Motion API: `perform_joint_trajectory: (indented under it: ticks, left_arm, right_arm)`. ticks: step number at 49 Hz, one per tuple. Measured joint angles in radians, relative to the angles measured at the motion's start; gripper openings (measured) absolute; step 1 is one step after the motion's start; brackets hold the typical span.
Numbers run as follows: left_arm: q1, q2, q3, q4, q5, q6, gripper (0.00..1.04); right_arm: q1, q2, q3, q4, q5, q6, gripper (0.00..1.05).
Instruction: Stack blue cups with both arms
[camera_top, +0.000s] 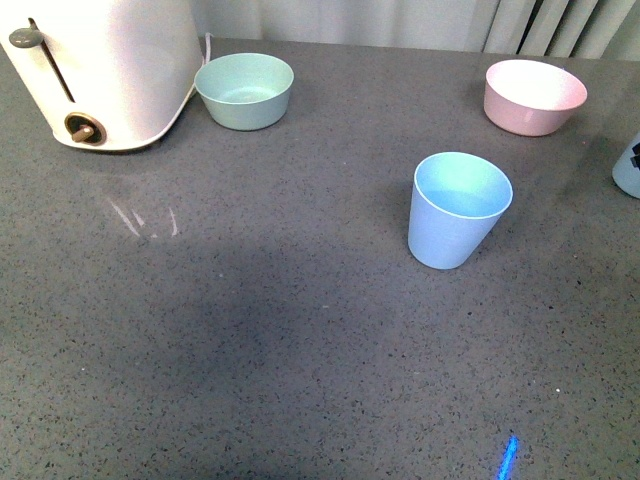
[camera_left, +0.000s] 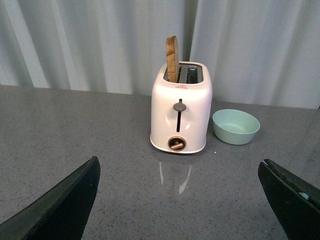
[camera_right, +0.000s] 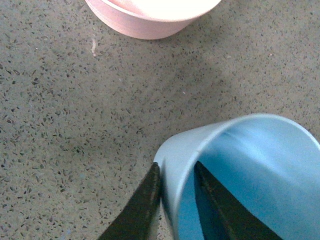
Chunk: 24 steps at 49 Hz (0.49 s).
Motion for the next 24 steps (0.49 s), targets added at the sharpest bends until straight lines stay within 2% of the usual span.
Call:
perform_joint_trajectory:
  ticks: [5,10,15,19,24]
  left_arm:
    - [0.000,0.000,0.000,0.000,0.000,0.000,0.96]
    - [0.000,0.000,0.000,0.000,0.000,0.000,0.96]
    - [0.000,0.000,0.000,0.000,0.000,0.000,0.96]
    - [0.000,0.000,0.000,0.000,0.000,0.000,0.96]
    - [0.000,0.000,0.000,0.000,0.000,0.000,0.96]
  right_arm:
    - [-0.012,-0.017,-0.025,-0.010,-0.031,0.013,0.01]
    - [-0.022,-0.078,-0.063,-0.049,-0.096,0.021,0.02]
    - [-0.020,-0.198,-0.108,-0.108,-0.204,0.021,0.02]
    - [0.008,-0.313,-0.134,-0.159,-0.289,0.021,0.02]
    - [0.091,-0.435,-0.145,-0.221,-0.363,0.035,0.02]
